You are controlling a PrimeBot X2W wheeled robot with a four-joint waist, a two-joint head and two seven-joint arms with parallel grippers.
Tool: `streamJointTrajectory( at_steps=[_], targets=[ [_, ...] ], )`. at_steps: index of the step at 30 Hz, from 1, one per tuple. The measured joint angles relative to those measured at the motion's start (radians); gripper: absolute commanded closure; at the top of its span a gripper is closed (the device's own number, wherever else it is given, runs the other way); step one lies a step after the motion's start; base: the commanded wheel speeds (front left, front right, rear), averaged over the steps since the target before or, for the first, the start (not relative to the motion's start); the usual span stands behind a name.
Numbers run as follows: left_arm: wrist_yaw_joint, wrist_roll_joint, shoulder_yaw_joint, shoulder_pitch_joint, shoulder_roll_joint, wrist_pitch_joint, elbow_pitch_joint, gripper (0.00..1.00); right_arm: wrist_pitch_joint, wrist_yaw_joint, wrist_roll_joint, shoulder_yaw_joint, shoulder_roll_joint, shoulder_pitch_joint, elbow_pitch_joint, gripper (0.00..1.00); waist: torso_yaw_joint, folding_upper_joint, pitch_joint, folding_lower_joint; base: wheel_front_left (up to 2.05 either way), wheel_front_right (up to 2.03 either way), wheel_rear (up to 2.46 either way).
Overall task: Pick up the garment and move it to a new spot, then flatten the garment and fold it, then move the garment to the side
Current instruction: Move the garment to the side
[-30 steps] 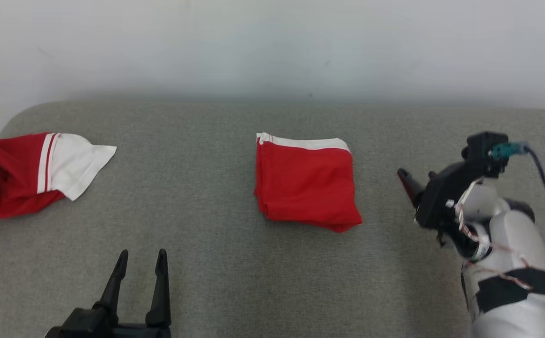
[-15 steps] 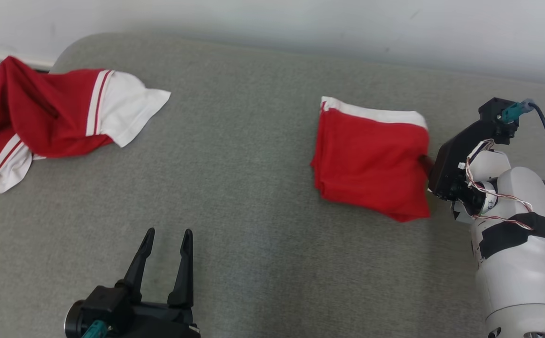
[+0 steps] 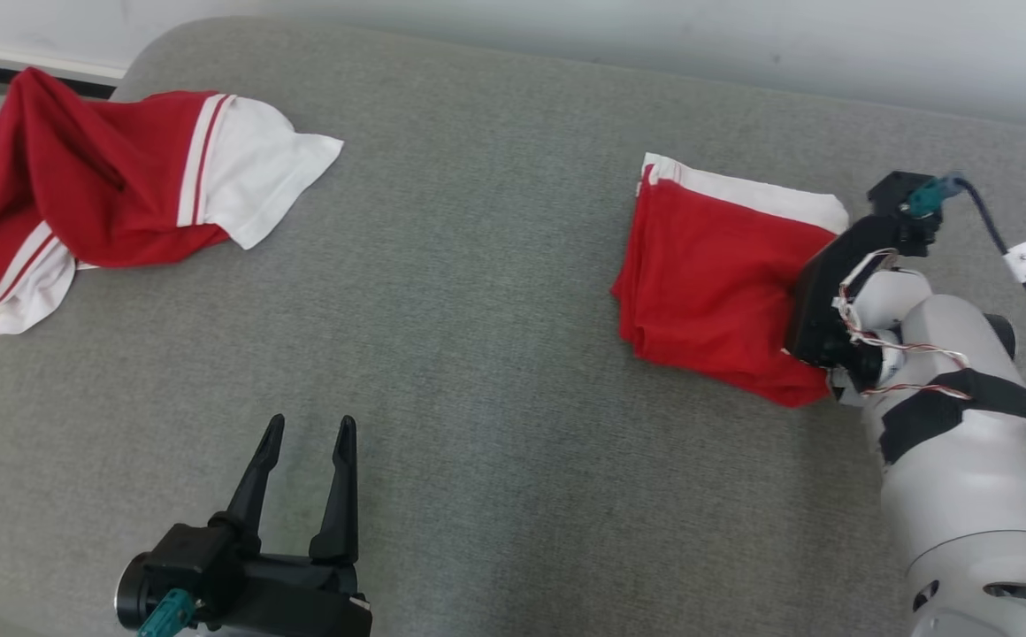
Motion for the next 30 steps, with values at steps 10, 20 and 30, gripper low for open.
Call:
streamJointTrajectory(
  at_steps=[10, 20, 30],
  targets=[
    [0.0, 0.023, 0.046, 0.012, 0.024, 0.0, -0.009, 0.0, -0.041, 0.001, -0.045, 0.0, 0.008, 0.084, -0.108, 1.0, -0.114, 0.0001, -0.028, 0.0001, 0.0, 0.0, 0.0],
    [0.0, 0.036, 0.066, 0.014, 0.047, 0.0, -0.038, 0.0, 0.051, 0.001, -0.113, 0.062, -0.141, 0.316, -0.43, 1.0, -0.233, 0.0001, -0.032, 0.0001, 0.0, 0.0, 0.0],
    [0.0, 0.051, 0.05, -0.038, 0.065, 0.0, -0.063, 0.0, -0.008, 0.001, -0.073, 0.256, -0.468, 0.391, -0.554, 1.0, -0.262, 0.0002, 0.07, 0.0002, 0.0, 0.0, 0.0]
  ],
)
